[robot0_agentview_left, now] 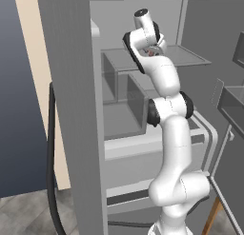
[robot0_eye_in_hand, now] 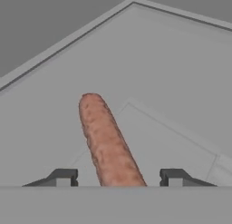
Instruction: Retrieve the sausage and cheese from the fridge and place them on the cutting board on the counter.
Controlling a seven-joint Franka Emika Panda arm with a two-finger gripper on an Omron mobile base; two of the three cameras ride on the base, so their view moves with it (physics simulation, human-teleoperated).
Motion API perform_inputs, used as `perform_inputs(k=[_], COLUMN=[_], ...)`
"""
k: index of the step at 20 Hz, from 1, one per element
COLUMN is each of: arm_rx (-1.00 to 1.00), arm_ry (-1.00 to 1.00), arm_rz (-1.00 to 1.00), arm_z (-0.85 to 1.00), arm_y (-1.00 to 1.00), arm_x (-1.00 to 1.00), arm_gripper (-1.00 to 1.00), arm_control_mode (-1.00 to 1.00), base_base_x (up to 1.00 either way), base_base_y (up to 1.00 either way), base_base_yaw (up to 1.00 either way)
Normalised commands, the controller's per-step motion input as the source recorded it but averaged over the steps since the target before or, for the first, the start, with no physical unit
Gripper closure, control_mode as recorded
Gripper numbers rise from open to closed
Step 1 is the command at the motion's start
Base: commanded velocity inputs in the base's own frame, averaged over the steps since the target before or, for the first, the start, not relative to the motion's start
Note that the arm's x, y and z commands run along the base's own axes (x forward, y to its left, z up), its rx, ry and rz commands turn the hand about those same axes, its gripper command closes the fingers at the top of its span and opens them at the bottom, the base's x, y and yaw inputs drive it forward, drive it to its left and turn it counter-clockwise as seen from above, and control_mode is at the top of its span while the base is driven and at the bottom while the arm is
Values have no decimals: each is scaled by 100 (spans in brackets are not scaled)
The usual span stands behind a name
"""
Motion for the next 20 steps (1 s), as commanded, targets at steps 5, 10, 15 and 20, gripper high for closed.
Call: perform_inputs(k=[5, 10, 15, 20], arm_rx=[0, -2, -3, -1], arm_ry=[0, -3, -29, -13], arm_rz=[0, 0, 11, 14], arm_z=[-3, -7, -2, -6], arm_y=[0, 2, 1, 0], arm_x=[0, -5, -33, -53], arm_gripper=[100, 100, 100, 100], arm_control_mode=[-100, -100, -100, -100], base_base_x=[0, 0, 0, 0], base_base_y=[0, 0, 0, 0], base_base_yaw=[0, 0, 0, 0])
